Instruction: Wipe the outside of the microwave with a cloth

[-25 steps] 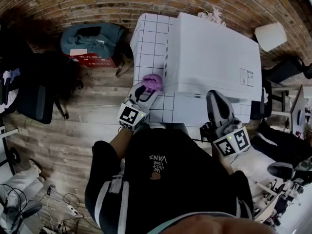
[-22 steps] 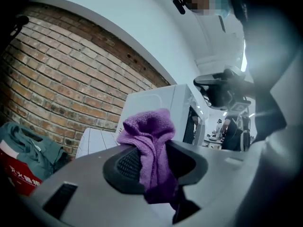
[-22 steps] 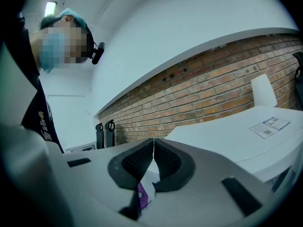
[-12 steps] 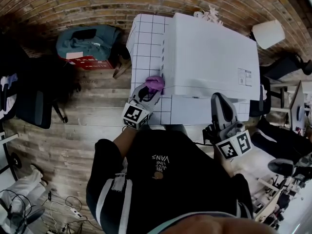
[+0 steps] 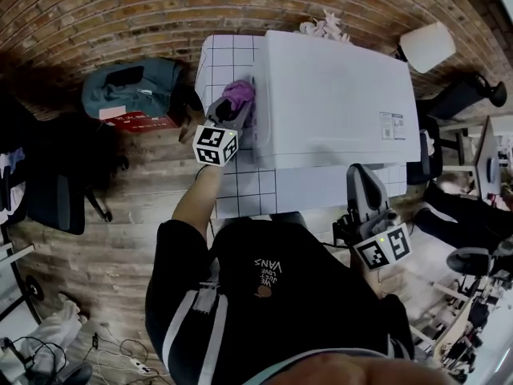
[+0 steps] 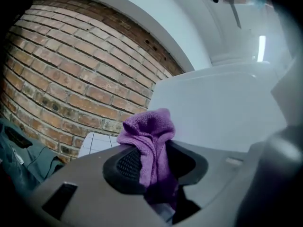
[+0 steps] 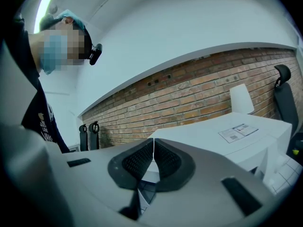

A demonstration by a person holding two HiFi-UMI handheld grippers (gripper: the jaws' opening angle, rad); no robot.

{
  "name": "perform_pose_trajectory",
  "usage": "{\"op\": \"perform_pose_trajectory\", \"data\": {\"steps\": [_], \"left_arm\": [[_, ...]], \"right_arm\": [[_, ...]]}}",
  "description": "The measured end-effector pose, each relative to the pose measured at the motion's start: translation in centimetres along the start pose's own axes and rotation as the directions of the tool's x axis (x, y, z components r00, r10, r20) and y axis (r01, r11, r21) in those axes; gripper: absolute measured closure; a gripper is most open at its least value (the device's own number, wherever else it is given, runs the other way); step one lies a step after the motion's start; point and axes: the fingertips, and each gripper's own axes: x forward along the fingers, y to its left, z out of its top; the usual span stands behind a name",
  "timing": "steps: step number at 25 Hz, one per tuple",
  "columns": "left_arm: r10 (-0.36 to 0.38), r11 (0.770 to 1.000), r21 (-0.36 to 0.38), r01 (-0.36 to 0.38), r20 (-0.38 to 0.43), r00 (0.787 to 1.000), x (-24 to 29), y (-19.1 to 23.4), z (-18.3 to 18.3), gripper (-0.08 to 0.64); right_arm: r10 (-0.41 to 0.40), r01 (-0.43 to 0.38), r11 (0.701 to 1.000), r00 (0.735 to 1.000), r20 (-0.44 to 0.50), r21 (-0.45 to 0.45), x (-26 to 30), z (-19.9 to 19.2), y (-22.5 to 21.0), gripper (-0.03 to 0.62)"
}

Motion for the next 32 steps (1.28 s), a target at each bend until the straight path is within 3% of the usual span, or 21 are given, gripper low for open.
{"op": "perform_pose_trajectory", "data": {"steps": [10,18,25,32], "left_arm": [[0.039,0.997,0.066,-0.034,-0.068,0.997,7.1,5.0,2.2,0.42],[0.027,0.995,0.092,-0.025,-0.025,0.999,5.1,4.1,4.3,0.42],[-0.011,0.987,0.163,-0.002,0.082,0.997,-2.8,-0.6,10.3,0.42],[-0.038,0.983,0.183,0.026,0.063,0.997,-9.8,-9.4,14.4,0.42]], "right_arm": [[-0.089,0.089,0.996,0.996,-0.002,0.012,-1.5,-0.1,-1.9,0.589],[-0.12,0.119,0.992,0.993,0.022,0.045,-2.8,0.0,-2.8,0.588],[-0.09,0.084,0.993,0.993,0.076,0.081,-4.2,0.8,-3.9,0.588],[-0.049,0.036,0.995,0.989,0.142,0.092,-8.3,2.2,-7.5,0.588]]}}
